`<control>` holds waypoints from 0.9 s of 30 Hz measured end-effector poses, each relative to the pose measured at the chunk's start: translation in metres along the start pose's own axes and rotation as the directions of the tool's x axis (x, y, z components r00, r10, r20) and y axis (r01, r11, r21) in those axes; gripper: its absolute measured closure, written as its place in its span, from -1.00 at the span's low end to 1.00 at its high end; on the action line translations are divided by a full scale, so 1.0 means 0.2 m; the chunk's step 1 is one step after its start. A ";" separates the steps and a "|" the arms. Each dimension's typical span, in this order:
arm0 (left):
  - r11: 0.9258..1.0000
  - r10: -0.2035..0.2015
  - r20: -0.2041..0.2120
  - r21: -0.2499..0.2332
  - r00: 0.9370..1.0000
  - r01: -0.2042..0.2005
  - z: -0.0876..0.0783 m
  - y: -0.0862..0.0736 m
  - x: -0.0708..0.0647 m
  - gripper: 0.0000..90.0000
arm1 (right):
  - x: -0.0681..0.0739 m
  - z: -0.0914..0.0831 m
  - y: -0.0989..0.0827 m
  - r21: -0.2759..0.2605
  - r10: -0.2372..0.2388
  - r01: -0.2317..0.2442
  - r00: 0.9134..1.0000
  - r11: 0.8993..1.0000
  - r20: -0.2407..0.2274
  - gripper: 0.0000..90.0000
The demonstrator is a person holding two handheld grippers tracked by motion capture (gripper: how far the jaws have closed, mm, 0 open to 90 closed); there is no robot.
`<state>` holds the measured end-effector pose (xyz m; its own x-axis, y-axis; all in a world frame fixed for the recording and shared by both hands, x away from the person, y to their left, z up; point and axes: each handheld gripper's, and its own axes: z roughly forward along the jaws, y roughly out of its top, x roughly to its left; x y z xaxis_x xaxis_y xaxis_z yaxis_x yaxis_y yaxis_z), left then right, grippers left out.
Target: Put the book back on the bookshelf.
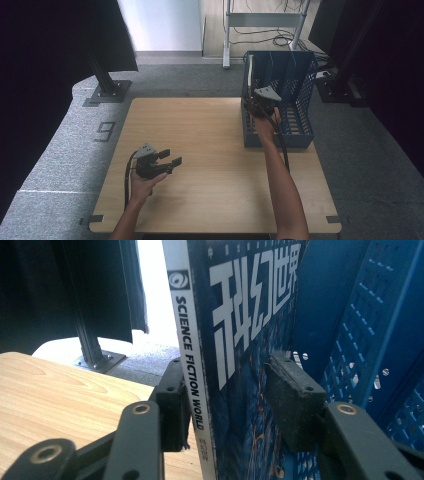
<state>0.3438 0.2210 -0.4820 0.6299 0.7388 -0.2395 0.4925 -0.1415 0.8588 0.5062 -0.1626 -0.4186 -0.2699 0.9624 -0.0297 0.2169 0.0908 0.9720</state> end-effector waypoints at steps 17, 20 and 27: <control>1.000 0.007 -0.003 -0.001 1.000 -0.007 -0.02 0.00 -0.01 -0.29 | 0.01 -0.15 0.00 -0.043 0.030 -0.032 0.998 0.999 -0.050 0.10; 1.000 0.005 -0.007 -0.001 1.000 -0.005 -0.02 0.00 -0.01 -0.29 | 0.02 -0.18 -0.01 -0.047 0.019 -0.022 0.998 0.999 -0.057 0.09; 1.000 0.006 -0.014 0.007 1.000 -0.006 -0.01 -0.01 0.00 -0.29 | 0.01 -0.25 -0.02 -0.052 0.024 -0.028 0.996 0.998 -0.082 0.09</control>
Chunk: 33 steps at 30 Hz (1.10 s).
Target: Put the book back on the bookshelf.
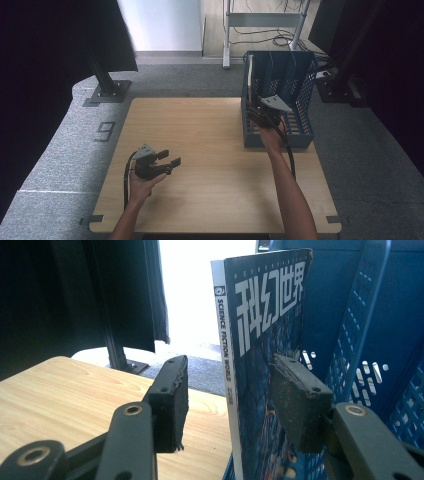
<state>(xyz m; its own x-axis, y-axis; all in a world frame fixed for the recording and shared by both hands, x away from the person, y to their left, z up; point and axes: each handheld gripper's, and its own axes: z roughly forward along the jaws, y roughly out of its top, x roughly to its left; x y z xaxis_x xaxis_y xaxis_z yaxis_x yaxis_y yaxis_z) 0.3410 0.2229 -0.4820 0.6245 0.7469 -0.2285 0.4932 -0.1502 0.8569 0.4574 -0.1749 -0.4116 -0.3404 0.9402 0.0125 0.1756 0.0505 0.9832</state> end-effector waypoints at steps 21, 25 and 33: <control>1.000 0.001 -0.005 0.027 1.000 -0.001 0.02 -0.03 0.00 -0.29 | 0.05 -0.30 -0.15 0.006 -0.016 0.017 0.995 1.000 -0.099 0.09; 1.000 0.001 -0.003 0.031 1.000 -0.001 0.02 -0.03 0.00 -0.29 | 0.06 -0.36 -0.19 0.004 -0.025 0.026 0.993 1.000 -0.111 0.09; 0.999 -0.002 -0.003 0.036 1.000 0.002 0.02 -0.03 0.00 -0.29 | 0.09 -0.43 -0.30 0.025 -0.031 0.035 0.988 0.999 -0.154 0.08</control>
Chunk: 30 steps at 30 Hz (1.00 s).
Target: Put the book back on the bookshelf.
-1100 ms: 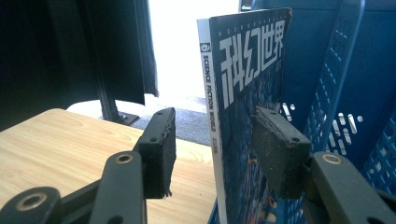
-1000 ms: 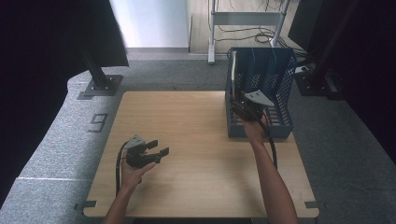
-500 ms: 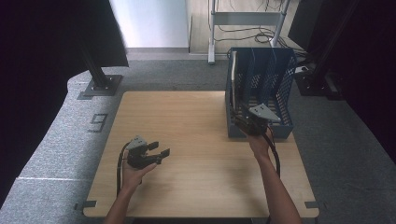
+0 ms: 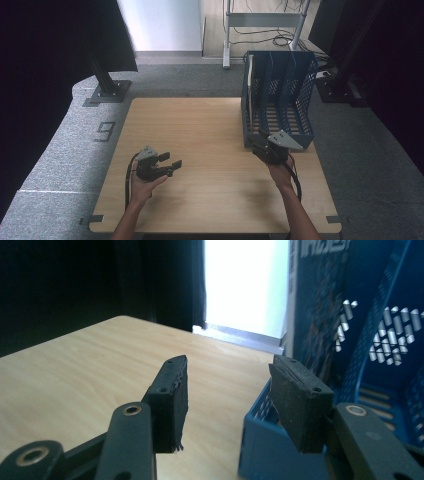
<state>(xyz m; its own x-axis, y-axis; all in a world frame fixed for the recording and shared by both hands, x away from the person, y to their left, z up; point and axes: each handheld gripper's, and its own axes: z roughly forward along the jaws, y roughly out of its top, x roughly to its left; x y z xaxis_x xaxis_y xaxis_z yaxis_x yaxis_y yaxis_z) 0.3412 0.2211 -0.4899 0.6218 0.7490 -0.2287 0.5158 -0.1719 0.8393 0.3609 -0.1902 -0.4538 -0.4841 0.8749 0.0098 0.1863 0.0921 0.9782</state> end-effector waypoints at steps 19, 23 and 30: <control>1.000 0.002 -0.005 0.020 1.000 -0.002 0.02 -0.02 0.01 -0.29 | 0.08 -0.11 -0.24 0.081 -0.008 0.016 0.996 0.997 -0.093 0.07; 1.000 0.005 -0.008 0.016 1.000 -0.005 0.02 -0.02 0.01 -0.28 | 0.09 -0.11 -0.29 0.107 -0.005 0.015 0.996 0.994 -0.089 0.07; 1.000 0.010 -0.004 0.019 1.000 -0.010 0.03 -0.02 0.00 -0.29 | 0.09 -0.12 -0.30 0.096 -0.004 0.012 0.997 0.995 -0.079 0.08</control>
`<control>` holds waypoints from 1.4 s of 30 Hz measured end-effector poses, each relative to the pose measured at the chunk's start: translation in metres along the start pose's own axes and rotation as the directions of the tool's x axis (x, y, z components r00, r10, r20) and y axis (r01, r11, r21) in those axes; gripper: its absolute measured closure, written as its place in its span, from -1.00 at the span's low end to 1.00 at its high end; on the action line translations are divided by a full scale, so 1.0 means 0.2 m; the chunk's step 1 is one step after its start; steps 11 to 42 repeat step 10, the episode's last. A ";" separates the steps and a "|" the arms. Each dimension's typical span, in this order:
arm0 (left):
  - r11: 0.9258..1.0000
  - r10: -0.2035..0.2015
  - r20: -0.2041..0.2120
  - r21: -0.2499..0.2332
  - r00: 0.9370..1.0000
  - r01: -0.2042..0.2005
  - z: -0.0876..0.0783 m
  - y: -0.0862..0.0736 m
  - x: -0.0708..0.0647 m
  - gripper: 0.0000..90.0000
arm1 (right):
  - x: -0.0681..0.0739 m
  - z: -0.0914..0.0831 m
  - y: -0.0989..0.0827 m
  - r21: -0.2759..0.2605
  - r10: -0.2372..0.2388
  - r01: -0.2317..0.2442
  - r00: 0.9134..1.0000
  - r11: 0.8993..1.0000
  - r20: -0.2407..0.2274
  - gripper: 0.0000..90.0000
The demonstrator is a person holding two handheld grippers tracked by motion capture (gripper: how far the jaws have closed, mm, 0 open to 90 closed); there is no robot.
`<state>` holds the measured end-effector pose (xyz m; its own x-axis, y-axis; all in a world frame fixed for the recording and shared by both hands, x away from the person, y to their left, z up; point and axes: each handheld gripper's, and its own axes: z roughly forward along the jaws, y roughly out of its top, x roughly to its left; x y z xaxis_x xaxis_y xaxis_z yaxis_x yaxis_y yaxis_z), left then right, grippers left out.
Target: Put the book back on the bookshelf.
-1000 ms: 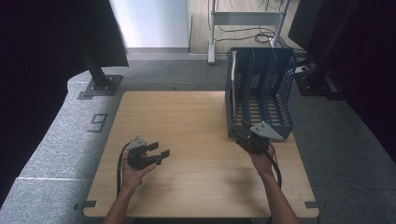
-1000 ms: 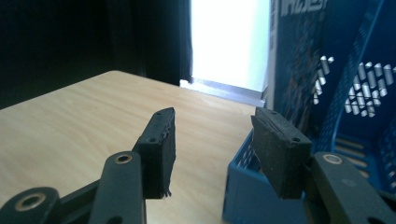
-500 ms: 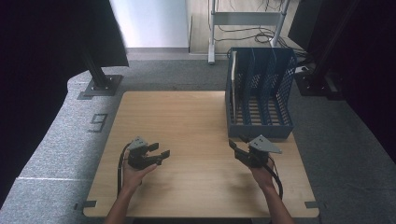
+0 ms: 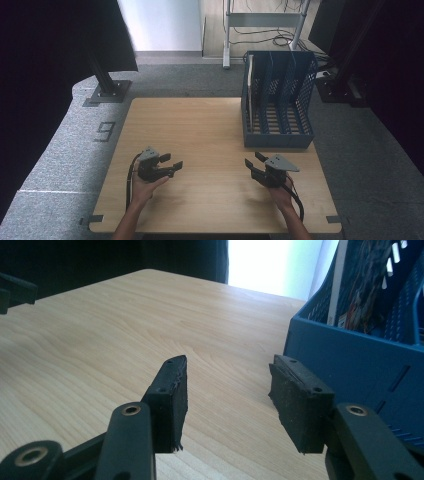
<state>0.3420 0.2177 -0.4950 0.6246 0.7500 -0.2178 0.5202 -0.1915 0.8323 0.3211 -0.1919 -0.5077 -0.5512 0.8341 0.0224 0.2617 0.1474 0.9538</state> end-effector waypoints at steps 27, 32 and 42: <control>1.000 0.008 0.000 0.006 1.000 -0.008 0.01 0.00 0.00 -0.28 | 0.00 0.01 -0.02 0.033 -0.006 0.006 1.000 0.999 -0.003 0.02; 1.000 0.008 0.000 0.006 1.000 -0.008 0.01 0.00 0.00 -0.28 | 0.00 0.01 -0.02 0.033 -0.006 0.006 1.000 0.999 -0.003 0.02; 1.000 0.008 0.000 0.006 1.000 -0.008 0.01 0.00 0.00 -0.28 | 0.00 0.01 -0.02 0.033 -0.006 0.006 1.000 0.999 -0.003 0.02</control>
